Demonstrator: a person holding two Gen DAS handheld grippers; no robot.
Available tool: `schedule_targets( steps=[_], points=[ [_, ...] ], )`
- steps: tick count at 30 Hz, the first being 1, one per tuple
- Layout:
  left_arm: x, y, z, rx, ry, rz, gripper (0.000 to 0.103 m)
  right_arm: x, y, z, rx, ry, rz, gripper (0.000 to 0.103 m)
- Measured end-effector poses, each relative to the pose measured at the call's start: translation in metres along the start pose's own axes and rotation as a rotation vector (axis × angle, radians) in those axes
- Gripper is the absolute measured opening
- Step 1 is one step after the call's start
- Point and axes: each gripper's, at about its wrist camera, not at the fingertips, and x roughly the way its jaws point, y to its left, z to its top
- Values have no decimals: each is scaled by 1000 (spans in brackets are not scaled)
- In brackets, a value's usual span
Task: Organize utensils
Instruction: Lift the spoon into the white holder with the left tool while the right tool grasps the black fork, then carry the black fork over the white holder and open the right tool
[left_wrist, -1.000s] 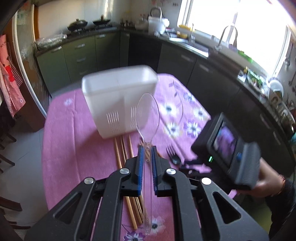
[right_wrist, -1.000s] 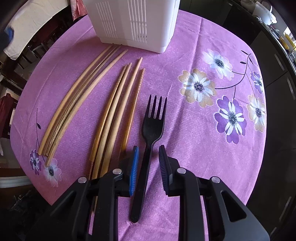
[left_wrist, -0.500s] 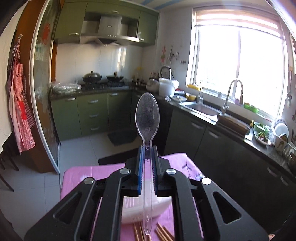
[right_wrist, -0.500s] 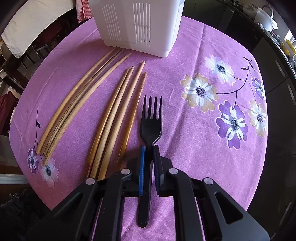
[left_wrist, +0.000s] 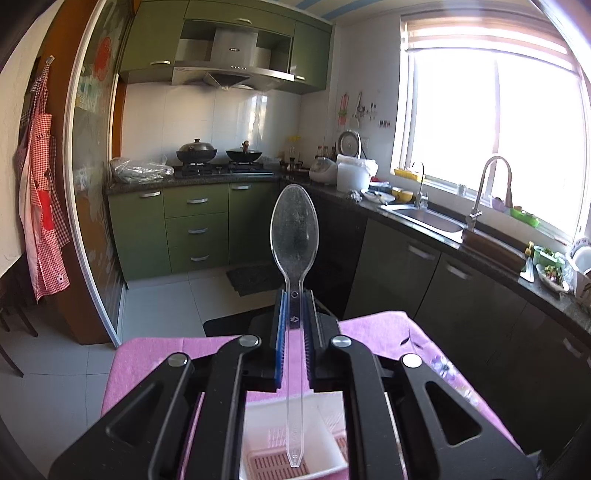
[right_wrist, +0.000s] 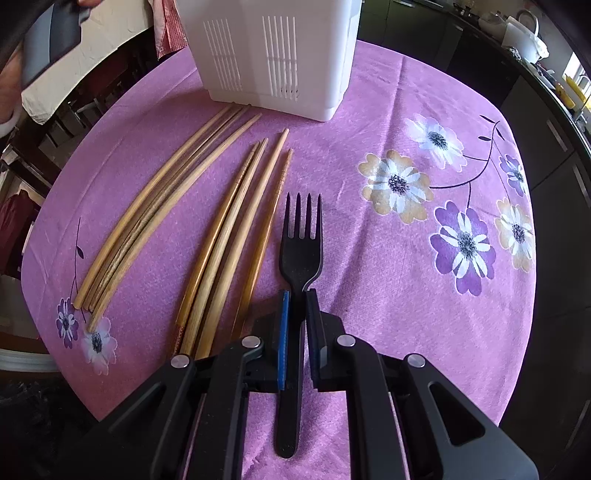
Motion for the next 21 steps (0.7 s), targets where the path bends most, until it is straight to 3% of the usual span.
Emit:
schedule_targets(
  steps=[7, 10, 11, 12, 17, 21],
  points=[
    [-2, 2, -29, 19, 39, -4, 9, -25, -14, -3, 52, -61, 42, 10],
    [-8, 4, -35, 18, 47, -21, 24, -51, -19, 2, 73, -126, 63, 10],
    [-11, 4, -37, 22, 47, -17, 36, -60, -21, 4, 80, -151, 74, 10],
    [-16, 5, -37, 21, 41, -16, 44, -72, -22, 8, 89, -182, 92, 10],
    [-46, 18, -42, -21, 24, -17, 44, -128, -27, 39, 122, -380, 153, 10],
    [-82, 31, -58, -53, 35, 3, 48, -173, -25, 81, 155, -613, 156, 10]
  ],
)
